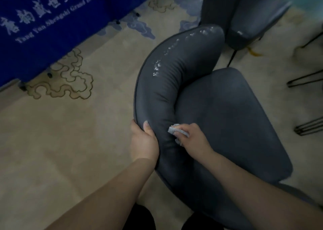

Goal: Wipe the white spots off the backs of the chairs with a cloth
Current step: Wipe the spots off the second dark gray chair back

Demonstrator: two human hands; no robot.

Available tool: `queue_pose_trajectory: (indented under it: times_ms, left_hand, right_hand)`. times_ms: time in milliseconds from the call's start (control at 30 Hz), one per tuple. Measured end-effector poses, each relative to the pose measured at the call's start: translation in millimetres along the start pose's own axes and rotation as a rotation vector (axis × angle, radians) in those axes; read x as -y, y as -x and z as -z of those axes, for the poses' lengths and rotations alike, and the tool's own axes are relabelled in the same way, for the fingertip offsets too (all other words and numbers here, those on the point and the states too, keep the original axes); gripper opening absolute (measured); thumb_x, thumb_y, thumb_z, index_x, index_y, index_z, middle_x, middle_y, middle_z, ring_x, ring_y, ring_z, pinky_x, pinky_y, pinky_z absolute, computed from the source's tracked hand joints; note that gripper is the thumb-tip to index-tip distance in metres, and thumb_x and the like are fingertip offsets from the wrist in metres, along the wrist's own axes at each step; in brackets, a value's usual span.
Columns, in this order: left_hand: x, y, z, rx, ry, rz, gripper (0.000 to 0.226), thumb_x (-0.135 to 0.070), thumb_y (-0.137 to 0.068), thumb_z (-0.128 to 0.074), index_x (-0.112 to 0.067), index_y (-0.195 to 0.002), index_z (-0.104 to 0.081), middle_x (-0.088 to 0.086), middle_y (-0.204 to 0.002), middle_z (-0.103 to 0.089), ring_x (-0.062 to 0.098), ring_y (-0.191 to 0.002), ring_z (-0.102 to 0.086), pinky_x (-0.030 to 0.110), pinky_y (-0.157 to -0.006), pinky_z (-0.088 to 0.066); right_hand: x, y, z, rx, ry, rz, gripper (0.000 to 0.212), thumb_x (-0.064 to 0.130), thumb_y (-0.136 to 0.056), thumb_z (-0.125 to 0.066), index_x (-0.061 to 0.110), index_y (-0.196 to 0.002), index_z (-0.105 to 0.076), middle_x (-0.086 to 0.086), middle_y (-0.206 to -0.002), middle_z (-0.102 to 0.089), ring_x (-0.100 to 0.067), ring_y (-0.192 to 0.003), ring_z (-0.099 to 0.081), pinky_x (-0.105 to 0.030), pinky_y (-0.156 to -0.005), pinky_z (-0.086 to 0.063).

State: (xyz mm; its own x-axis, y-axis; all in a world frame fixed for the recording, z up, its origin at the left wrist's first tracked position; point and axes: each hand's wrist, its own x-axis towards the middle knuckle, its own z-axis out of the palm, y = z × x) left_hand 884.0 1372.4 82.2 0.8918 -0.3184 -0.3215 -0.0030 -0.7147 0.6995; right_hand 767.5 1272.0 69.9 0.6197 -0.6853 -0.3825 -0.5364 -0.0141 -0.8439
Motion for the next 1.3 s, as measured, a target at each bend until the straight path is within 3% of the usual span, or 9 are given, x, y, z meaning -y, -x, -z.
queue_pose_trajectory:
  times_ms: [167,267,333,433,600,833,1033,1200,1300]
  left_hand:
    - [6,-27,53,0.384,-0.129,-0.214,0.051,-0.037,-0.100,-0.038,-0.013,-0.144,-0.029,0.016,-0.134,-0.054,0.035,-0.118,-0.054,0.037,-0.095,-0.042]
    - [-1,-54,92,0.468,-0.320,-0.381,0.056,-0.036,-0.101,-0.035,-0.012,-0.150,-0.021,0.014,-0.146,-0.043,0.031,-0.130,-0.044,0.031,-0.100,-0.035]
    - [-9,-73,110,0.498,-0.403,-0.451,0.056,-0.034,-0.102,-0.035,-0.012,-0.151,-0.020,0.015,-0.147,-0.042,0.030,-0.131,-0.043,0.030,-0.101,-0.034]
    - [-25,-90,123,0.529,-0.440,-0.450,0.055,-0.031,-0.102,-0.035,-0.009,-0.150,-0.019,0.021,-0.143,-0.044,0.033,-0.129,-0.045,0.033,-0.103,-0.035]
    - [-52,-118,119,0.537,-0.433,-0.451,0.055,-0.028,-0.102,-0.036,-0.010,-0.151,-0.019,0.019,-0.145,-0.042,0.030,-0.132,-0.043,0.032,-0.105,-0.034]
    - [-83,-167,97,0.574,-0.353,-0.387,0.059,-0.035,-0.100,-0.041,-0.027,-0.152,-0.015,0.008,-0.145,-0.044,0.026,-0.118,-0.056,0.042,-0.104,-0.041]
    - [-111,-200,70,0.670,-0.312,-0.343,0.061,-0.035,-0.098,-0.043,-0.033,-0.151,-0.013,0.006,-0.145,-0.043,0.023,-0.122,-0.054,0.043,-0.105,-0.042]
    - [-152,-239,39,0.770,-0.337,-0.326,0.064,-0.034,-0.099,-0.041,-0.028,-0.153,-0.007,0.005,-0.148,-0.040,0.027,-0.119,-0.056,0.048,-0.102,-0.043]
    - [-182,-267,19,0.873,-0.301,-0.286,0.063,-0.034,-0.101,-0.038,-0.027,-0.153,-0.002,-0.006,-0.143,-0.042,0.026,-0.109,-0.060,0.044,-0.090,-0.051]
  right_hand:
    - [36,14,-10,-0.234,-0.124,-0.055,0.015,0.020,-0.092,-0.063,0.019,-0.100,-0.075,-0.015,-0.113,-0.058,-0.012,-0.074,-0.063,-0.020,-0.060,-0.053]
    - [57,18,-15,-0.439,-0.074,-0.055,0.021,0.021,-0.092,-0.060,0.021,-0.109,-0.072,-0.017,-0.109,-0.058,-0.006,-0.062,-0.063,-0.012,-0.058,-0.050]
    - [69,18,-18,-0.508,-0.089,-0.073,0.024,0.023,-0.093,-0.058,0.023,-0.114,-0.070,-0.017,-0.110,-0.059,-0.016,-0.074,-0.067,-0.023,-0.068,-0.056]
    - [83,15,-19,-0.537,-0.136,-0.100,0.025,0.025,-0.094,-0.056,0.027,-0.116,-0.068,-0.015,-0.112,-0.058,-0.024,-0.081,-0.067,-0.037,-0.076,-0.058]
    - [85,-11,-12,-0.648,-0.143,-0.123,0.027,0.032,-0.092,-0.056,0.039,-0.118,-0.064,0.001,-0.108,-0.047,0.003,-0.074,-0.058,-0.004,-0.057,-0.042]
    - [88,-75,-15,-0.615,-0.201,-0.086,0.036,0.029,-0.094,-0.057,0.033,-0.130,-0.056,0.002,-0.108,-0.045,0.015,-0.084,-0.050,0.008,-0.066,-0.032]
    - [92,-99,-29,-0.609,-0.224,-0.065,0.036,0.027,-0.093,-0.058,0.033,-0.128,-0.058,0.012,-0.099,-0.042,0.019,-0.086,-0.048,0.007,-0.073,-0.031]
    - [96,-114,-28,-0.736,-0.246,-0.094,0.036,0.032,-0.093,-0.057,0.040,-0.128,-0.056,0.009,-0.102,-0.044,0.014,-0.088,-0.051,0.005,-0.075,-0.033]
    - [103,-125,-35,-0.779,-0.186,-0.105,0.036,0.033,-0.093,-0.056,0.042,-0.128,-0.055,0.008,-0.101,-0.043,0.007,-0.089,-0.053,0.002,-0.080,-0.036]
